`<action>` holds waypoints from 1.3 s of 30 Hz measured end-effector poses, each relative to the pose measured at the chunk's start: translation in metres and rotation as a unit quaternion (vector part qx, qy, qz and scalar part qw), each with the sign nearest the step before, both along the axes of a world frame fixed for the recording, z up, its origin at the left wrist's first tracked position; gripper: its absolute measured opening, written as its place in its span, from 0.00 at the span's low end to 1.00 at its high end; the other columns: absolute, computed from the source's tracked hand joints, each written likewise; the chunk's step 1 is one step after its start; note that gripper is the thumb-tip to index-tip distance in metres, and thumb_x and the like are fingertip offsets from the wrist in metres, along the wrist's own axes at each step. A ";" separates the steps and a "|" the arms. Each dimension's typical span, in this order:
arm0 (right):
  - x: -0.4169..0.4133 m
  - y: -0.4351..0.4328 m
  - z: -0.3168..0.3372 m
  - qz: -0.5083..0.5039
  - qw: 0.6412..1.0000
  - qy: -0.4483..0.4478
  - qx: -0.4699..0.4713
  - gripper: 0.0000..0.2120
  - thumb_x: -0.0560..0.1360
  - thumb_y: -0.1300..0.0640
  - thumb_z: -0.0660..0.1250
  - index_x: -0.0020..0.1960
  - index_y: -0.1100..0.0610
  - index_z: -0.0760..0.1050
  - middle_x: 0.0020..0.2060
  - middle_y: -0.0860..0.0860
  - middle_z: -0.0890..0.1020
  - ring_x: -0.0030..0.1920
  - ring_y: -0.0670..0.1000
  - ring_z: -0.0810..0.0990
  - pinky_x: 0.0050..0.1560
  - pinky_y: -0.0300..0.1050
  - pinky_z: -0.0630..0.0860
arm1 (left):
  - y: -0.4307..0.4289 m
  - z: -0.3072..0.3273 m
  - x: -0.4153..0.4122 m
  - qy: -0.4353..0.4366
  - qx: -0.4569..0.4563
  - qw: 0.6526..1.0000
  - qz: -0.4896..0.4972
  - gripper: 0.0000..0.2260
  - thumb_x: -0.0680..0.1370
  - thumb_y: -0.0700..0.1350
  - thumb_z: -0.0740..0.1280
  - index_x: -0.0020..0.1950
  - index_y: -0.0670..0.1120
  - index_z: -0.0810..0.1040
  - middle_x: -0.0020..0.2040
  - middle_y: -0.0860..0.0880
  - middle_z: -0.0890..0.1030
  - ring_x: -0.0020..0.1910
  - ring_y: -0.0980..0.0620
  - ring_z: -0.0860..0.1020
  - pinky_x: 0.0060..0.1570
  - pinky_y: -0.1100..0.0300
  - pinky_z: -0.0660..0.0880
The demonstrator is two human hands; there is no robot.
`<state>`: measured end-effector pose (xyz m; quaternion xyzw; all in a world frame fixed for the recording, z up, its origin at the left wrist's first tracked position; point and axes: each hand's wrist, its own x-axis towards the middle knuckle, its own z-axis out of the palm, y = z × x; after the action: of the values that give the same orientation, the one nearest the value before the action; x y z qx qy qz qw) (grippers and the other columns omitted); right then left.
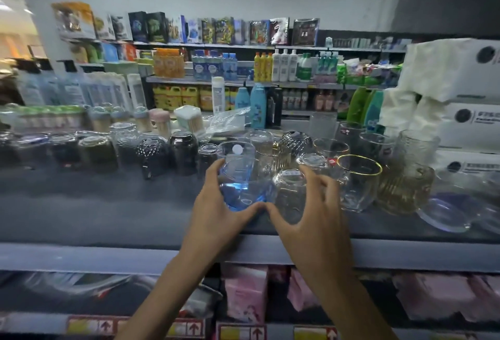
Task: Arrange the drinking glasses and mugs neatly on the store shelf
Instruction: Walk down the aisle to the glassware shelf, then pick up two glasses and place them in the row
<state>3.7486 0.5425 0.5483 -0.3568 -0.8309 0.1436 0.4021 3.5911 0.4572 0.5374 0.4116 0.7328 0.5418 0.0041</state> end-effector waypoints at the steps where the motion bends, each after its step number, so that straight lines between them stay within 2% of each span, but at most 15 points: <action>1: -0.001 0.000 0.000 0.003 1.000 0.007 -0.007 0.41 0.71 0.33 0.73 0.78 0.44 0.60 0.67 0.46 0.66 0.58 0.50 0.78 0.46 0.42 0.74 | 0.000 0.000 0.001 0.000 -0.005 1.000 0.010 0.48 0.62 0.61 0.82 0.77 0.55 0.64 0.59 0.61 0.79 0.58 0.59 0.80 0.58 0.58 0.80; 3: -0.002 0.000 0.001 -0.005 1.000 0.021 -0.009 0.43 0.70 0.34 0.74 0.77 0.45 0.61 0.67 0.46 0.67 0.58 0.50 0.78 0.47 0.42 0.75 | 0.000 0.000 0.002 -0.006 0.002 1.000 0.026 0.45 0.63 0.61 0.83 0.75 0.52 0.68 0.58 0.59 0.82 0.57 0.59 0.82 0.58 0.53 0.81; 6: 0.002 -0.003 -0.001 -0.030 0.997 0.065 0.033 0.41 0.66 0.37 0.79 0.74 0.48 0.67 0.65 0.46 0.72 0.57 0.50 0.79 0.45 0.43 0.76 | -0.004 0.000 0.007 -0.043 0.042 0.998 0.027 0.37 0.64 0.52 0.84 0.70 0.53 0.73 0.54 0.62 0.83 0.53 0.66 0.82 0.57 0.54 0.81; 8: 0.006 -0.006 -0.003 -0.029 0.992 0.116 0.051 0.40 0.65 0.41 0.81 0.72 0.50 0.70 0.65 0.47 0.73 0.54 0.48 0.79 0.42 0.40 0.77 | -0.011 0.002 0.011 -0.068 0.081 0.994 0.018 0.35 0.63 0.50 0.83 0.68 0.55 0.74 0.56 0.61 0.84 0.55 0.64 0.82 0.59 0.54 0.81; 12: 0.015 -0.017 0.004 0.024 0.971 0.230 0.062 0.40 0.63 0.47 0.83 0.71 0.57 0.74 0.65 0.52 0.72 0.57 0.38 0.73 0.53 0.20 0.68 | -0.038 0.016 0.015 -0.104 0.144 0.984 -0.011 0.33 0.66 0.46 0.83 0.68 0.53 0.75 0.59 0.56 0.85 0.59 0.57 0.84 0.59 0.56 0.81; 14: 0.013 -0.021 0.010 0.077 0.956 0.281 0.025 0.40 0.62 0.51 0.85 0.70 0.56 0.74 0.65 0.51 0.71 0.60 0.35 0.73 0.61 0.24 0.69 | -0.057 0.022 0.017 -0.095 0.140 0.985 -0.019 0.34 0.66 0.48 0.82 0.70 0.53 0.75 0.61 0.54 0.85 0.60 0.55 0.83 0.61 0.54 0.80; 17: 0.003 -0.029 0.018 0.174 0.920 0.336 -0.102 0.39 0.62 0.46 0.85 0.68 0.49 0.74 0.64 0.46 0.77 0.65 0.45 0.77 0.66 0.49 0.77 | -0.089 0.022 0.016 -0.112 0.140 0.984 -0.010 0.34 0.67 0.48 0.82 0.71 0.51 0.74 0.62 0.52 0.84 0.62 0.52 0.83 0.64 0.46 0.78; 21: -0.022 -0.051 0.019 0.264 0.865 0.340 -0.259 0.35 0.62 0.42 0.84 0.65 0.42 0.75 0.59 0.39 0.83 0.60 0.42 0.82 0.61 0.45 0.79 | -0.136 0.019 0.005 -0.127 0.131 0.983 0.027 0.33 0.66 0.49 0.82 0.69 0.54 0.76 0.61 0.52 0.85 0.61 0.51 0.83 0.62 0.47 0.80; 24: -0.053 -0.072 0.015 0.318 0.809 0.345 -0.354 0.35 0.58 0.37 0.83 0.62 0.40 0.77 0.57 0.48 0.85 0.60 0.53 0.84 0.61 0.53 0.78 | -0.171 0.015 -0.015 -0.125 0.130 0.982 0.055 0.32 0.67 0.45 0.81 0.70 0.52 0.76 0.61 0.52 0.85 0.61 0.52 0.84 0.61 0.54 0.81; 27: -0.088 -0.103 0.014 0.354 0.768 0.330 -0.419 0.37 0.54 0.35 0.84 0.60 0.44 0.79 0.52 0.52 0.87 0.55 0.55 0.86 0.60 0.59 0.79 | -0.209 0.012 -0.041 -0.134 0.138 0.978 0.078 0.32 0.66 0.44 0.80 0.69 0.53 0.76 0.61 0.53 0.85 0.60 0.54 0.84 0.59 0.60 0.80; 29: -0.113 -0.127 0.013 0.370 0.745 0.327 -0.449 0.42 0.54 0.39 0.86 0.63 0.50 0.77 0.52 0.54 0.87 0.53 0.56 0.86 0.59 0.60 0.79 | -0.237 0.010 -0.062 -0.141 0.140 0.976 0.088 0.30 0.66 0.45 0.80 0.67 0.53 0.77 0.60 0.53 0.85 0.60 0.55 0.84 0.57 0.63 0.80; 31: -0.142 -0.151 0.011 0.385 0.722 0.327 -0.473 0.38 0.60 0.49 0.85 0.66 0.55 0.75 0.54 0.58 0.86 0.54 0.58 0.87 0.57 0.59 0.80 | -0.268 0.008 -0.087 -0.148 0.140 0.974 0.097 0.30 0.66 0.45 0.80 0.67 0.53 0.78 0.60 0.54 0.85 0.59 0.55 0.84 0.56 0.63 0.81; 33: -0.173 -0.179 0.009 0.391 0.712 0.327 -0.483 0.33 0.64 0.56 0.82 0.66 0.56 0.75 0.56 0.59 0.85 0.52 0.56 0.87 0.52 0.54 0.80 | -0.300 0.007 -0.117 -0.145 0.133 0.975 0.107 0.30 0.66 0.46 0.81 0.67 0.53 0.77 0.60 0.55 0.85 0.59 0.56 0.84 0.58 0.60 0.81; 35: -0.209 -0.208 0.006 0.396 0.710 0.324 -0.484 0.32 0.64 0.52 0.79 0.66 0.56 0.76 0.56 0.58 0.86 0.52 0.55 0.87 0.48 0.50 0.82 | -0.333 0.006 -0.152 -0.136 0.121 0.976 0.115 0.32 0.66 0.46 0.84 0.67 0.55 0.77 0.60 0.56 0.85 0.59 0.56 0.83 0.60 0.59 0.80; 39: -0.280 -0.271 0.001 0.416 0.721 0.300 -0.465 0.32 0.60 0.46 0.81 0.62 0.53 0.80 0.51 0.52 0.87 0.52 0.53 0.87 0.52 0.54 0.83 | -0.396 0.003 -0.224 -0.130 0.113 0.975 0.140 0.34 0.66 0.47 0.82 0.69 0.56 0.75 0.59 0.57 0.85 0.57 0.60 0.83 0.57 0.65 0.79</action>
<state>3.4689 0.2716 0.5495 -0.0555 -0.5605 0.7647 0.3131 3.3669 0.0609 0.5408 0.2293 0.7104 0.6650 -0.0230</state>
